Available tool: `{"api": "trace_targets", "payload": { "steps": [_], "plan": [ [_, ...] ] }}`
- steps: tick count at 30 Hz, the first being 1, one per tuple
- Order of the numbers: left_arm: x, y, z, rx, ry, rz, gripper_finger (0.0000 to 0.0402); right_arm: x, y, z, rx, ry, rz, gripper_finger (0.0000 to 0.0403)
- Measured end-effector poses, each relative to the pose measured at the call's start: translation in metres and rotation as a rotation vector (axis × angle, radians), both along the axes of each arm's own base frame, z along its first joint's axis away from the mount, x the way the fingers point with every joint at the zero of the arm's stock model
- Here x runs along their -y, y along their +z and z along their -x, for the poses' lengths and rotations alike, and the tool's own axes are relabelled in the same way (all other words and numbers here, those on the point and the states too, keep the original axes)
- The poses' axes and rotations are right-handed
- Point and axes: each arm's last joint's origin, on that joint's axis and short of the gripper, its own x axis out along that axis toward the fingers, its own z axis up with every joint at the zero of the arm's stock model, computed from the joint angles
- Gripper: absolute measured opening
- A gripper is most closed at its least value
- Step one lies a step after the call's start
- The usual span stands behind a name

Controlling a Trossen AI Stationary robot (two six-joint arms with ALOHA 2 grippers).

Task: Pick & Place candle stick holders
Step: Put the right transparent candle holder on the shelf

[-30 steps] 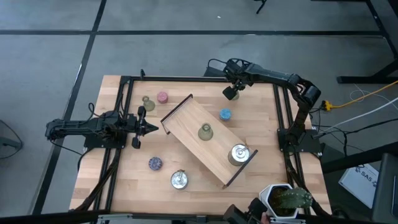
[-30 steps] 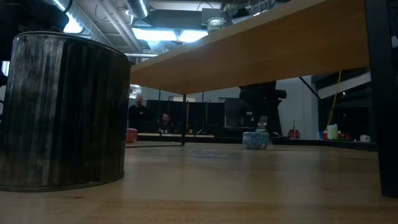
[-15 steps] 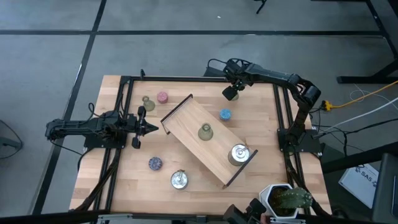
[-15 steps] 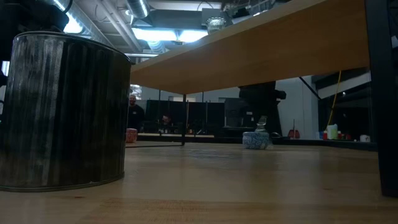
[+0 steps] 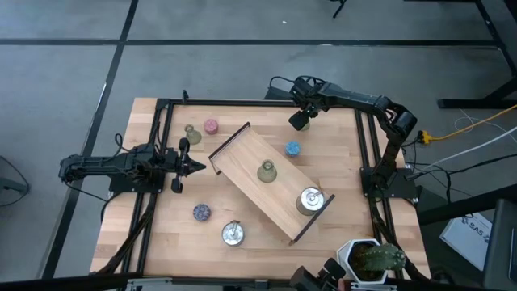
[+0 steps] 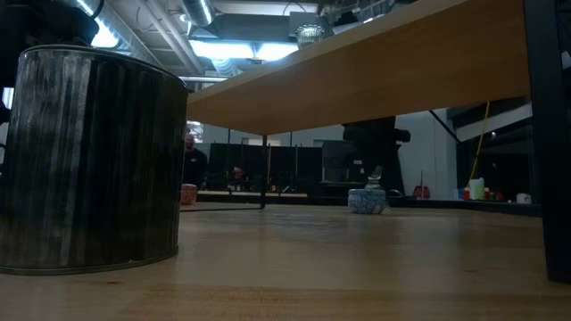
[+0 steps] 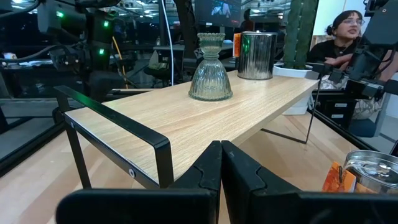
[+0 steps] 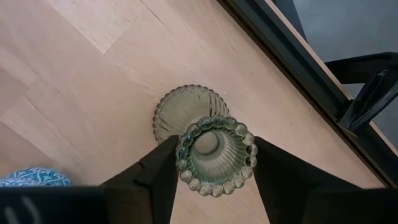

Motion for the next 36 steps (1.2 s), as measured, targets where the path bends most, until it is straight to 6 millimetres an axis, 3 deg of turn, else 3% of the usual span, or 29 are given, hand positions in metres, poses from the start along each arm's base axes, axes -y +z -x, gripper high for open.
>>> {"api": "trace_targets", "payload": {
  "steps": [14,25,36],
  "plan": [
    [0.000,0.000,0.000,0.000,0.000,0.000,0.0004,-0.002,0.008,0.002,-0.044,0.026,-0.030,0.0186],
    [0.000,0.000,0.000,0.000,0.000,0.000,0.0004,-0.007,0.047,-0.006,-0.053,0.081,-0.061,0.0186],
    [0.000,0.000,0.000,0.000,0.000,0.000,0.0004,-0.032,0.096,-0.019,-0.051,0.219,-0.071,0.0185]
  ]
}}
